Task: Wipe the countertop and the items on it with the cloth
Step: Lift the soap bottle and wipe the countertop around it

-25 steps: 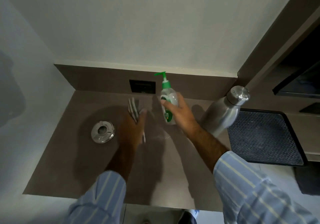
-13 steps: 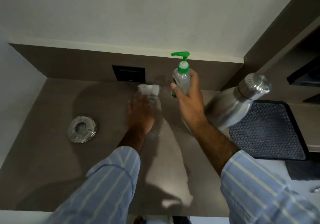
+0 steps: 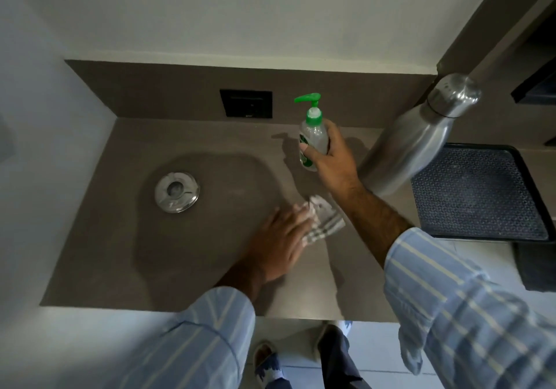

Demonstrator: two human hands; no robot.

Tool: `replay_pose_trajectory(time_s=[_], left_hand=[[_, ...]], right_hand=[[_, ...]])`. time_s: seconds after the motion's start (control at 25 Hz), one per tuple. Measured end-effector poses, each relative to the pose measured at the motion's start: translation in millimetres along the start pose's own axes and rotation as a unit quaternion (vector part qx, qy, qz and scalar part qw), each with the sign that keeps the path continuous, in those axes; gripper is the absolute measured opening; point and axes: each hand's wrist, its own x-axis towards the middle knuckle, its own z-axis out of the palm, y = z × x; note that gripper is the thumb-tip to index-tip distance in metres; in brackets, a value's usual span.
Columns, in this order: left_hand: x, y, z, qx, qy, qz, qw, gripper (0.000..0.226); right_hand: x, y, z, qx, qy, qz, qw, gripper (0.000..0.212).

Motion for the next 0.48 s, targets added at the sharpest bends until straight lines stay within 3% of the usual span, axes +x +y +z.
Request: replay_pose_trajectory(time_s=[0.12,0.24,0.32,0.48], left_hand=[[-77.0,-10.9,-4.5,-0.024,0.018,-0.003,1.0,0.047],[-115.1,-35.3,-16.1,-0.001,0.074,-0.123,0.99,0.04],[-117.4,-43.2,-22.2,0.006,0.08,-0.201,0.976,0.048],[-110.0,-43.6,-33.8,-0.047,0.095,-0.306,0.946,0.044]], right_hand=[[-12.9,9.2,9.5,-0.009,-0.041,0.011,0.999,0.039],[-25.8,20.7,27.0,-0.016,-0.095,0.032,0.995,0.046],[-32.6,31.8,39.7,-0.019,-0.117,0.032,0.992,0.046],[-38.2,43.2,49.8,-0.005,-0.134,0.021,0.991,0.044]])
